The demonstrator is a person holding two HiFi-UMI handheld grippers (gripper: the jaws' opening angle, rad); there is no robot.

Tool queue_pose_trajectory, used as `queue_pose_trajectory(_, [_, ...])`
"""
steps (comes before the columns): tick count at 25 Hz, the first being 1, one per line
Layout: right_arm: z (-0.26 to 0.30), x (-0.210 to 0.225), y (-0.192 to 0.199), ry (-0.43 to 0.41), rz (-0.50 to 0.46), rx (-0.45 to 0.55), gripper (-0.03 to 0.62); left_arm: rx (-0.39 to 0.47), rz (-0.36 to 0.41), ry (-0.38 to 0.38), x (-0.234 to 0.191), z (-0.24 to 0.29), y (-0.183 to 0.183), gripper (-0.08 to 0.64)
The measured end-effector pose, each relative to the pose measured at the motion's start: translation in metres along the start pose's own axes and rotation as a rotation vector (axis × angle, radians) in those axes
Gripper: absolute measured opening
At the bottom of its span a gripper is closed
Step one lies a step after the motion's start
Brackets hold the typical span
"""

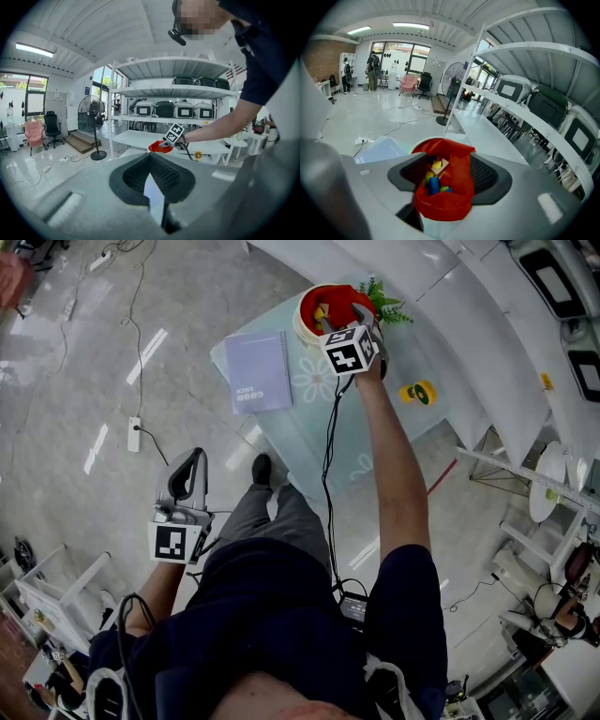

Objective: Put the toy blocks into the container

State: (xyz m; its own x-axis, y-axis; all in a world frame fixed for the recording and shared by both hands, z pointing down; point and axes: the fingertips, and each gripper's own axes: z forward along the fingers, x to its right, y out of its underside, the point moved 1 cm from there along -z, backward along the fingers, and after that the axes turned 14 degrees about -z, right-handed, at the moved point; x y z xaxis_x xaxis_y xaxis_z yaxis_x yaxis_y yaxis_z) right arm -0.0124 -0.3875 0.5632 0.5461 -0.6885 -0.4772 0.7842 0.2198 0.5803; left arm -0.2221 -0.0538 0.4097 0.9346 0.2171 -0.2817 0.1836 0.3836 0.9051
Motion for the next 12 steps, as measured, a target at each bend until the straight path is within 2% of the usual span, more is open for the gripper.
queue_pose_trajectory(4, [-0.013,0.004,-0.003,0.027,0.009,0.033,0.281,-0.001,0.005,0.01,0.003,0.002,0.0,0.002])
queue_pose_trajectory(12, [-0.063,0.014,0.006,0.08,0.087,0.103,0.296,-0.009,0.018,0.036,0.011,0.004,0.0,0.002])
